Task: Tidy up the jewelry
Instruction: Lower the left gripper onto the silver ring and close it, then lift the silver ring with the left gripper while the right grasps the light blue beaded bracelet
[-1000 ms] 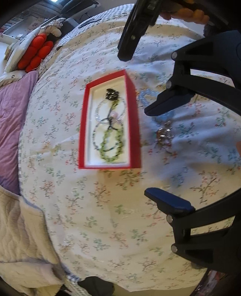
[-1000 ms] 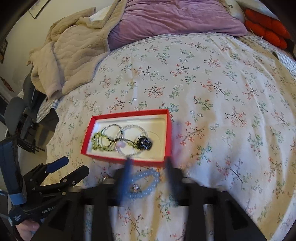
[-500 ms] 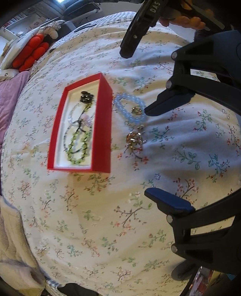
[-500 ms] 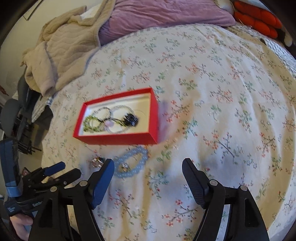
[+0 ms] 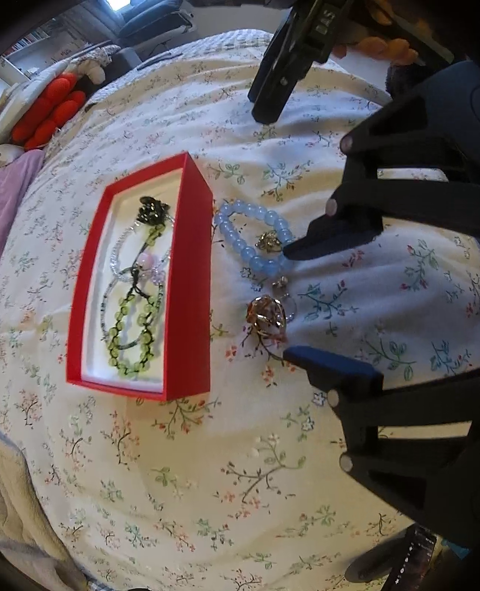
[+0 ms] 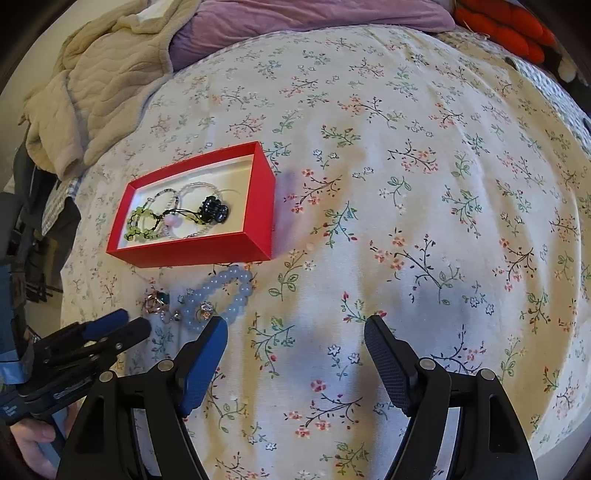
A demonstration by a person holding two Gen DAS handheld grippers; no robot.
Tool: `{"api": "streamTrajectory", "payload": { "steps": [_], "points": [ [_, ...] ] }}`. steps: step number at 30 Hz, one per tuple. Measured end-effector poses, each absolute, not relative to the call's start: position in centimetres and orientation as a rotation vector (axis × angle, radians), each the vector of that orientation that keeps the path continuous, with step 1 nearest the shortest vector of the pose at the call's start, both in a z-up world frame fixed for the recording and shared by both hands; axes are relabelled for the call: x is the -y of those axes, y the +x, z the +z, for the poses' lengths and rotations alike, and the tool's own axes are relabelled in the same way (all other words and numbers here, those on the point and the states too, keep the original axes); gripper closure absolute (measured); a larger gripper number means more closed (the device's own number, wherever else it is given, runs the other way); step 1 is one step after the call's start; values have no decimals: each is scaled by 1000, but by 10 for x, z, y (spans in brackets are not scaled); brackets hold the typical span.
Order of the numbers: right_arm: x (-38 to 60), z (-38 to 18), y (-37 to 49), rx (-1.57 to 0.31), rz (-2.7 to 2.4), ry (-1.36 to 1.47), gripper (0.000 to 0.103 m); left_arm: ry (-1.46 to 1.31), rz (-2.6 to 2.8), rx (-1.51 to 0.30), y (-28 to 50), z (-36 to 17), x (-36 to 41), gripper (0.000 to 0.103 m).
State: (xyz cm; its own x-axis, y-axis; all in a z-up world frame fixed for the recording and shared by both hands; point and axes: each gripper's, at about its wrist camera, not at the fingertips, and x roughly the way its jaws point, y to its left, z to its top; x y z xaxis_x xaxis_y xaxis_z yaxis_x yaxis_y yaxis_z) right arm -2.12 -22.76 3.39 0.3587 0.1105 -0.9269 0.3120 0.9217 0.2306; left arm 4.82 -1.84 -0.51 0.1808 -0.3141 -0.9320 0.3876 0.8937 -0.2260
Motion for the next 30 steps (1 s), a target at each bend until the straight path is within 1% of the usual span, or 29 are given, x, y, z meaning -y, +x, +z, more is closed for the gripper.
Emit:
{"api": "streamTrajectory", "payload": {
  "steps": [2,9,11,14,17,24,26,30],
  "points": [
    [228,34,-21,-1207,-132,402,25,76,-488,-1302,50,-9,22,58],
    [227,33,-19,-1213,-130,395,25,114,-469,-1300,54,-17,33,61],
    [226,32,-18,-1216,-129,394,25,124,-462,-1297,55,-19,35,66],
    [225,31,-17,-1221,-127,390,25,131,-448,-1291,57,-20,37,68],
    [224,29,-17,-1226,-127,384,25,136,-437,-1291,59,-23,40,70],
    [224,24,-15,-1237,-133,383,25,137,-436,-1273,67,-28,45,70],
    [224,23,-14,-1241,-135,385,25,147,-433,-1269,67,-30,46,77],
    [224,21,-13,-1247,-139,385,25,173,-432,-1267,65,-27,47,78]
  ]
}}
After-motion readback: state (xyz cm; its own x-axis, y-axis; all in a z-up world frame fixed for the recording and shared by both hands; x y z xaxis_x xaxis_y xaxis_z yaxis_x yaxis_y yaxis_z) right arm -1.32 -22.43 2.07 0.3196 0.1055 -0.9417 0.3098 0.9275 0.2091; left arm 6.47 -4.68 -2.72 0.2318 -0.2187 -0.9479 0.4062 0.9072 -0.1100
